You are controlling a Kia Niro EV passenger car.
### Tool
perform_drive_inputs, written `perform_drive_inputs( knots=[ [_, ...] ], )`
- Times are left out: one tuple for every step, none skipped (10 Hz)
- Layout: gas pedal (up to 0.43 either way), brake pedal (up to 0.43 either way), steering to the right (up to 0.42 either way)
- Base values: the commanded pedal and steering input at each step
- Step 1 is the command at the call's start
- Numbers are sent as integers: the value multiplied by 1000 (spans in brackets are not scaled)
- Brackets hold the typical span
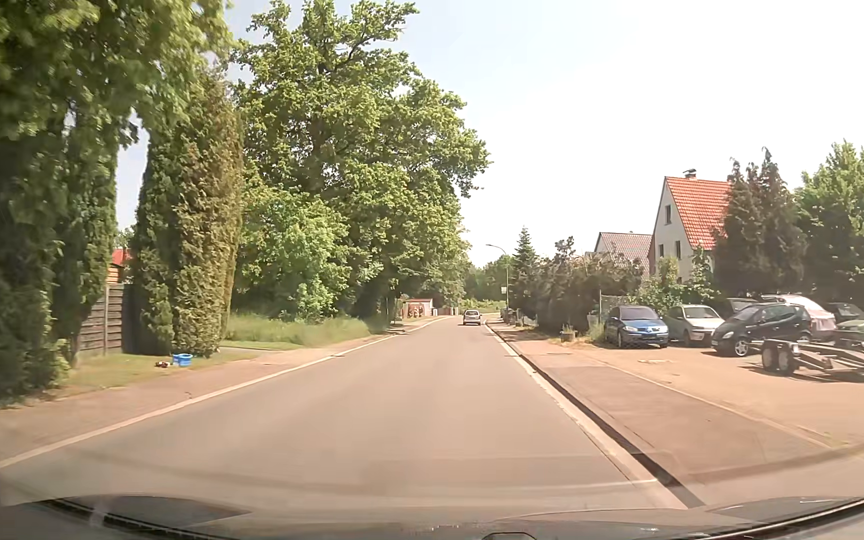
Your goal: Follow the waypoints while adhering to traffic rules and regulations
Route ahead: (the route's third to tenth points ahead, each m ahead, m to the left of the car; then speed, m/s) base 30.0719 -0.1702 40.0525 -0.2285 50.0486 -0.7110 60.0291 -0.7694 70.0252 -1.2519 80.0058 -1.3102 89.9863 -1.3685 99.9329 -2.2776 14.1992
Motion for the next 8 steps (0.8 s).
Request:
perform_drive_inputs(
  knots=[
    [138,0,-2],
    [118,0,-2],
    [110,0,-2],
    [110,0,-1],
    [110,0,-1],
    [67,0,-1],
    [39,0,-1],
    [0,0,0]
  ],
)
